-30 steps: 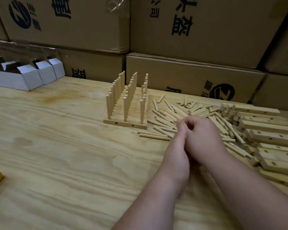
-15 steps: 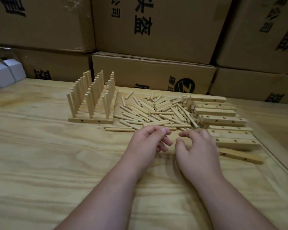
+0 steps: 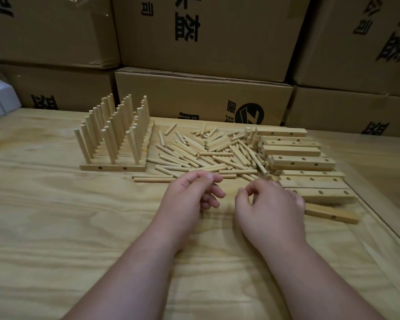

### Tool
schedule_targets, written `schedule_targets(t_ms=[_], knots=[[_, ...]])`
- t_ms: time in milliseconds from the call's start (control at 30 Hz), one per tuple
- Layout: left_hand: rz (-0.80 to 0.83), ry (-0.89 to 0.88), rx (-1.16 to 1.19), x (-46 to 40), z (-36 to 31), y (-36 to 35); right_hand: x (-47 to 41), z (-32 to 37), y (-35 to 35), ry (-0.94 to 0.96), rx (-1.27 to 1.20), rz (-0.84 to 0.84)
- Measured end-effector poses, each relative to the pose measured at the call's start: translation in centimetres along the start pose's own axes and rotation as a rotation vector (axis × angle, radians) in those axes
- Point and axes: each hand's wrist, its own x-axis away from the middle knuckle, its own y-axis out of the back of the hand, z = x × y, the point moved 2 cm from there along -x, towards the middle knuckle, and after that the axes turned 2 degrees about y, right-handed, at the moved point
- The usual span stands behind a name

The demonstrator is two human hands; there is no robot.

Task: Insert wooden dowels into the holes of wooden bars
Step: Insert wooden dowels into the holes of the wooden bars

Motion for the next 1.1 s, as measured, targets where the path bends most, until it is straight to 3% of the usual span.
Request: schedule_targets(t_ms=[633,833,933,1100], knots=[[-0.023,-0.010,0.040,0.2,-0.1,0.0,-0.8,-1.8,0.9,0.016,-0.139,-0.142],[-0.029,-0.019,0.043,0.2,-0.1,0.0,-0.2,-1.5,0.3,-0.036,-0.008,0.045],[-0.029,-0.026,0.043,0.1,0.0,-0.1,0.5,-0.8,-0.2,0.101,-0.047,0.071],[-0.111,-0.046,0.107,-0.2,0.1,0.3,1.8,2.0,-0.7,0.395,-0.338,0.107]])
